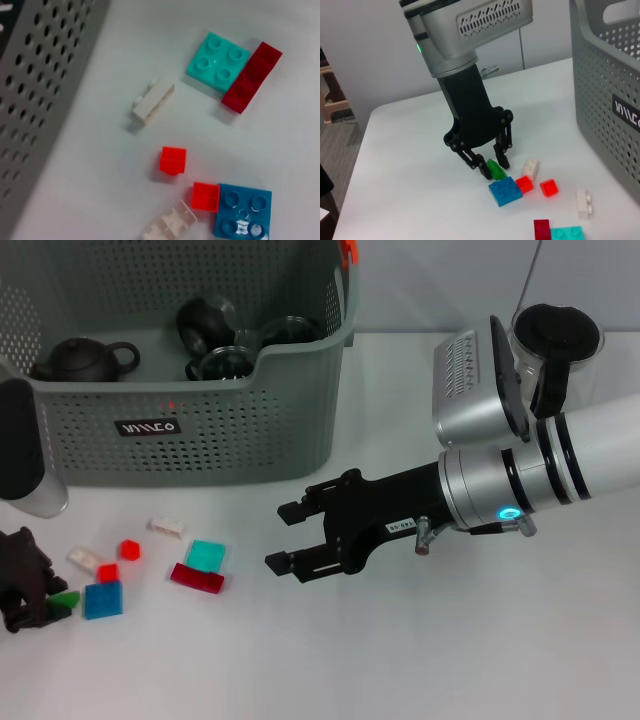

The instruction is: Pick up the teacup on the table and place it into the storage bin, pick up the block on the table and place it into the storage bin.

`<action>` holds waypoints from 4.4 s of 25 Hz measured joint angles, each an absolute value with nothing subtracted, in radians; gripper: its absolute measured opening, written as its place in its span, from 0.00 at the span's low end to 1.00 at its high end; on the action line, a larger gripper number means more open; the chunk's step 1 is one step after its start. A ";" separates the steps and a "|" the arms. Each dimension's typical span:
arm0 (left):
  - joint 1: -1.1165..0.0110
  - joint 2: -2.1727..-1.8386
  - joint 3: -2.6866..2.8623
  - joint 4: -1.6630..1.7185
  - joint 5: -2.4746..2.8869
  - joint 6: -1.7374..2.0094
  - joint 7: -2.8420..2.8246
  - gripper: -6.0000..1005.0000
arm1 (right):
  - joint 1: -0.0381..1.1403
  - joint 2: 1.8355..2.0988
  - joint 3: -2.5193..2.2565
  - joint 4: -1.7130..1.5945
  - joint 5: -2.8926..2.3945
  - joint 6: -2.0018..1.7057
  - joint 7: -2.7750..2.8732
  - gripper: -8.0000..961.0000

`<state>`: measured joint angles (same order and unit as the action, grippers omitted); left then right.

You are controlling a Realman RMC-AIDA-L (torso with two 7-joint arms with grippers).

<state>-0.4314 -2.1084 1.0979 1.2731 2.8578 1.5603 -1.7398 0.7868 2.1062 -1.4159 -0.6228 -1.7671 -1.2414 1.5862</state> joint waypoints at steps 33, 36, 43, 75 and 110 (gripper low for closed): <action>-0.705 -2.035 0.534 1.409 2.391 2.066 -1.992 0.14 | 0.787 2.101 -1.429 -0.623 -1.763 -1.258 1.585 0.72; -0.745 -1.968 0.532 1.350 2.233 2.006 -2.064 0.14 | 0.787 2.102 -1.431 -0.623 -1.763 -1.270 1.584 0.72; -0.831 -1.887 0.661 1.161 2.286 1.639 -2.132 0.14 | 0.780 2.102 -1.434 -0.623 -1.762 -1.275 1.584 0.72; -0.460 -2.022 0.893 1.639 2.174 2.041 -1.852 0.88 | 0.776 2.102 -1.428 -0.621 -1.759 -1.262 1.585 0.72; -0.494 -2.101 1.104 1.252 2.856 1.470 -1.639 0.79 | 0.776 2.106 -1.433 -0.597 -1.742 -1.262 1.599 0.72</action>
